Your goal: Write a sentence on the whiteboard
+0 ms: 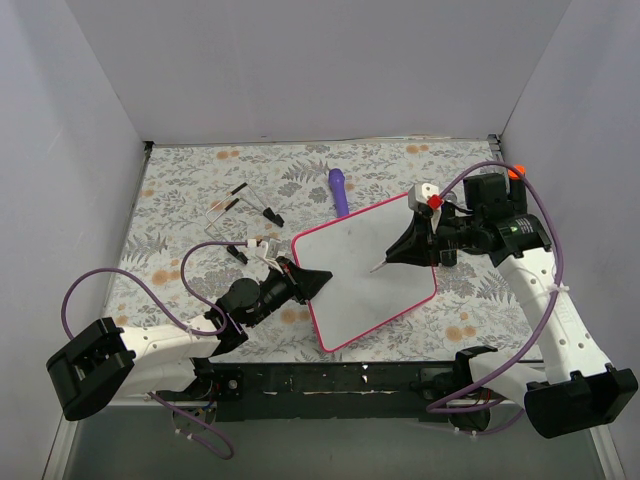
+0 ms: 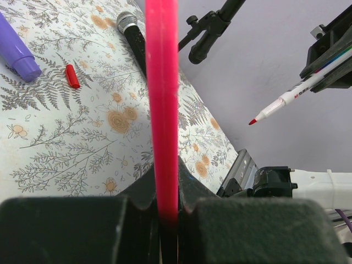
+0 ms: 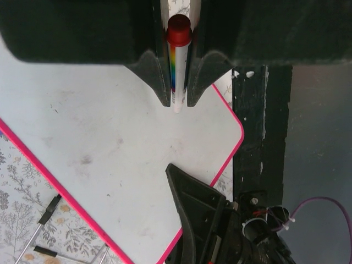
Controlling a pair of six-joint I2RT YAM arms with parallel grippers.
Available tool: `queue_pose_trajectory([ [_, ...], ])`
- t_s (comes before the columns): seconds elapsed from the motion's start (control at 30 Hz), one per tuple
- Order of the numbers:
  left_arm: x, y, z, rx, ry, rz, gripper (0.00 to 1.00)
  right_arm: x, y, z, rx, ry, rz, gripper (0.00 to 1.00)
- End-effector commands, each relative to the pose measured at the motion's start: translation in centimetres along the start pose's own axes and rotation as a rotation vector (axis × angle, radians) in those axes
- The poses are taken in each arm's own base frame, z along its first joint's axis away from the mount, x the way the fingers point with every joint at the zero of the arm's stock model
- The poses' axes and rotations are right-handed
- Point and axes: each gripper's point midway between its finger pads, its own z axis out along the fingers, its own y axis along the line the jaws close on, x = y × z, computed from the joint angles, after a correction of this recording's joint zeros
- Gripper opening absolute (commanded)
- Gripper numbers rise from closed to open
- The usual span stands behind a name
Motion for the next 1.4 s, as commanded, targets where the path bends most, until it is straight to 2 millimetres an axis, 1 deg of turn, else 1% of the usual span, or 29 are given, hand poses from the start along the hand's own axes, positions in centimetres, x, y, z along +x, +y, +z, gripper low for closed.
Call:
queue_pose_trajectory([
  [0.0, -2.6, -2.3, 0.0, 0.068, -0.087, 0.014, 0.0, 0.2, 0.8, -1.0, -0.002, 0.058, -0.064, 0.01],
  [0.13, -2.7, -2.3, -0.1, 0.067, -0.092, 0.017, 0.0, -0.3, 1.0, -1.6, 0.024, 0.083, -0.136, 0.01],
  [0.27, -2.7, -2.3, -0.1, 0.067, -0.082, 0.025, 0.0, -1.2, 1.6, -1.9, 0.026, 0.053, -0.225, 0.01],
  [0.43, -2.7, -2.6, -0.1, 0.074, -0.073, 0.039, 0.0, -1.2, 1.8, -1.5, 0.023, 0.01, -0.259, 0.01],
  [0.53, -2.7, -3.0, -0.2, 0.086, -0.064, 0.043, 0.0, -0.6, 1.9, -1.1, 0.02, -0.013, -0.302, 0.01],
  [0.57, -2.5, -2.9, -0.2, 0.085, -0.059, 0.045, 0.0, -1.1, 1.8, -1.1, 0.031, -0.027, -0.343, 0.01],
  [0.6, -2.7, -3.1, -0.4, 0.094, -0.062, 0.046, 0.0, -0.8, 2.0, -0.8, 0.022, -0.031, -0.35, 0.01],
  [0.67, -2.5, -3.0, -0.5, 0.09, -0.055, 0.056, 0.0, -1.4, 1.9, -0.8, 0.033, -0.05, -0.411, 0.01],
  [0.7, -2.7, -3.2, -0.6, 0.092, -0.061, 0.06, 0.0, -1.0, 2.0, -0.5, 0.029, -0.049, -0.415, 0.01],
  [0.73, -2.8, -3.1, -0.8, 0.092, -0.061, 0.063, 0.0, -1.4, 1.9, -0.4, 0.039, -0.064, -0.461, 0.01],
  [0.77, -2.7, -3.1, -0.8, 0.091, -0.06, 0.069, 0.0, -1.3, 1.9, -0.3, 0.044, -0.066, -0.471, 0.01],
  [0.8, -2.7, -3.1, -0.8, 0.091, -0.058, 0.072, 0.0, -0.7, 2.0, 0.2, 0.032, -0.066, -0.474, 0.01],
  [0.83, -2.7, -3.2, -0.9, 0.097, -0.056, 0.074, 0.0, -0.9, 2.1, 0.3, 0.035, -0.074, -0.502, 0.01],
  [0.97, -2.4, -3.3, -1.0, 0.104, -0.043, 0.072, 0.0, -0.3, 2.6, 1.6, 0.013, -0.073, -0.534, 0.01],
  [1.1, -2.5, -3.2, -1.0, 0.107, -0.05, 0.07, 0.0, 0.1, 3.3, 3.6, -0.011, -0.065, -0.563, 0.01],
  [1.13, -2.5, -3.3, -1.1, 0.109, -0.055, 0.069, 0.0, 0.0, 3.5, 3.9, -0.016, -0.072, -0.578, 0.01],
  [1.17, -2.6, -3.2, -1.0, 0.109, -0.059, 0.072, 0.0, 0.3, 3.6, 4.3, -0.023, -0.068, -0.577, 0.01],
  [1.2, -2.3, -3.0, -1.0, 0.105, -0.053, 0.077, 0.0, 0.4, 4.0, 4.7, -0.036, -0.066, -0.586, 0.01],
  [1.37, -2.2, -2.8, -0.9, 0.108, -0.058, 0.088, 0.0, 0.4, 4.4, 5.7, -0.057, -0.061, -0.632, 0.01],
])
